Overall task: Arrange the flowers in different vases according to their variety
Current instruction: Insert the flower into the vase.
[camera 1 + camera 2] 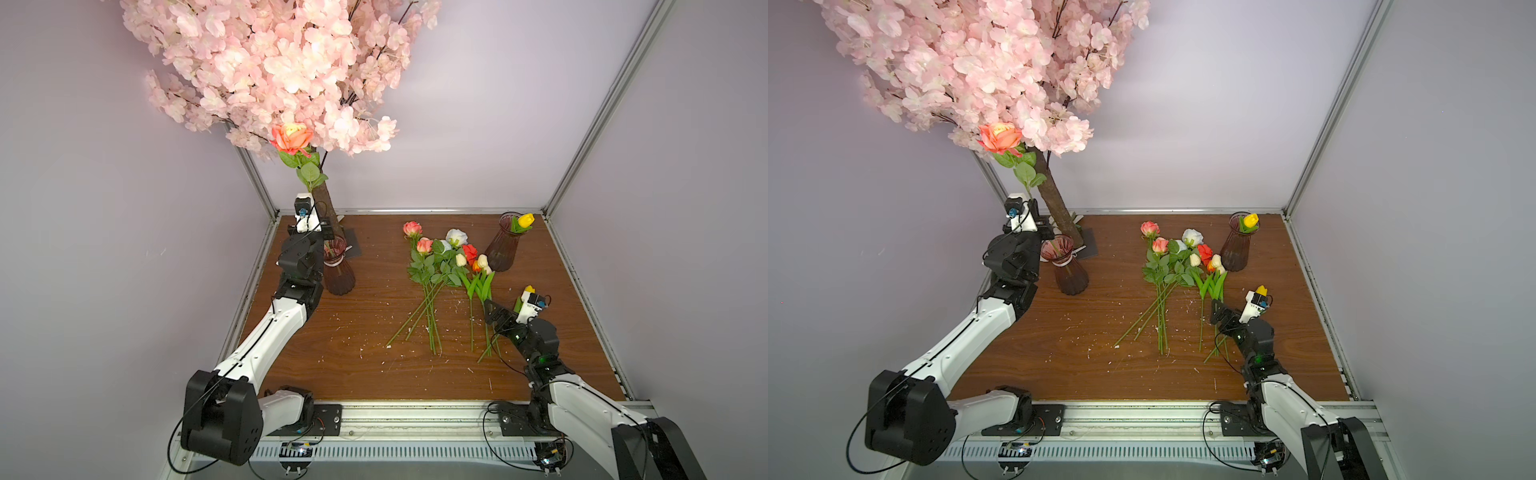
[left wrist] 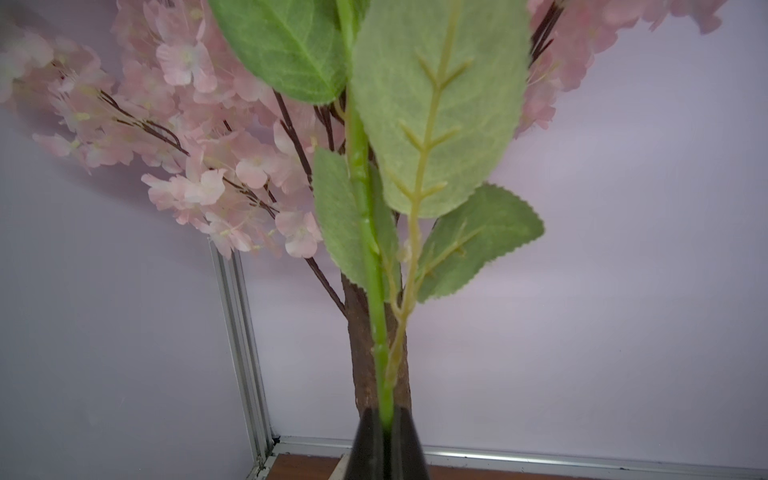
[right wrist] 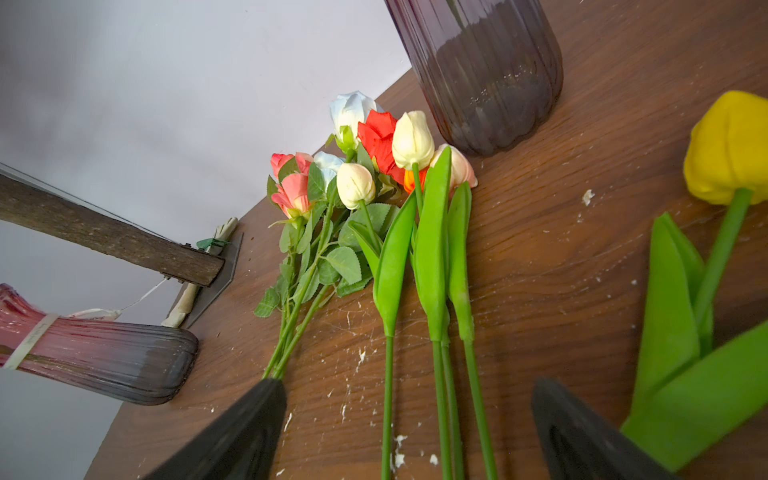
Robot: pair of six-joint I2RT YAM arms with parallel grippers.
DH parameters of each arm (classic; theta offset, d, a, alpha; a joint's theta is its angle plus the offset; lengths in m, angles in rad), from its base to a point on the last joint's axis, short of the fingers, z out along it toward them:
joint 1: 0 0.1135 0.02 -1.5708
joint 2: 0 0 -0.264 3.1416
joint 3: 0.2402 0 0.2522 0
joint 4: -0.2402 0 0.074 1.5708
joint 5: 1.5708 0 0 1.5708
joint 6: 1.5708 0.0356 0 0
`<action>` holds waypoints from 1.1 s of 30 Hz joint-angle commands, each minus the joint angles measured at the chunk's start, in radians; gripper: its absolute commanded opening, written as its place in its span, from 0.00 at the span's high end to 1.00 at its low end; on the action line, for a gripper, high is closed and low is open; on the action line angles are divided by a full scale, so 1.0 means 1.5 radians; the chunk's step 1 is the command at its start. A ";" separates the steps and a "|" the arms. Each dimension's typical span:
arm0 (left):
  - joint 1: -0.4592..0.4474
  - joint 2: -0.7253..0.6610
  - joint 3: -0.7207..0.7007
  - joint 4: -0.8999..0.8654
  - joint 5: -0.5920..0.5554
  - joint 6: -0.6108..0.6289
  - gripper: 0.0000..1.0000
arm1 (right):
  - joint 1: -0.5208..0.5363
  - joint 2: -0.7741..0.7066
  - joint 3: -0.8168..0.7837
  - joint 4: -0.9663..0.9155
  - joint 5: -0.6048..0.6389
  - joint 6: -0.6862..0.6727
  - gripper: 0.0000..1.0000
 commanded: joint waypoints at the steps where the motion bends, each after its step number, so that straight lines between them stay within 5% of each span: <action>1: 0.008 0.002 -0.008 -0.003 0.021 -0.041 0.99 | -0.002 0.000 0.020 0.024 -0.007 0.003 0.01; 5: 0.009 0.019 -0.012 -0.025 0.013 -0.060 0.95 | -0.002 0.002 0.021 0.024 -0.009 0.002 0.01; 8: 0.009 0.034 -0.006 -0.049 0.011 -0.072 0.79 | -0.001 -0.002 0.020 0.023 -0.006 0.002 0.01; 13: 0.009 0.040 0.014 -0.106 0.020 -0.096 0.66 | -0.002 -0.003 0.020 0.023 -0.009 0.003 0.00; 23: 0.007 -0.010 0.077 -0.222 0.000 -0.120 0.00 | -0.002 -0.001 0.021 0.023 -0.011 0.004 0.00; 33: -0.056 -0.078 0.106 -0.398 -0.026 -0.150 0.01 | -0.003 -0.018 0.068 -0.027 -0.116 -0.057 0.00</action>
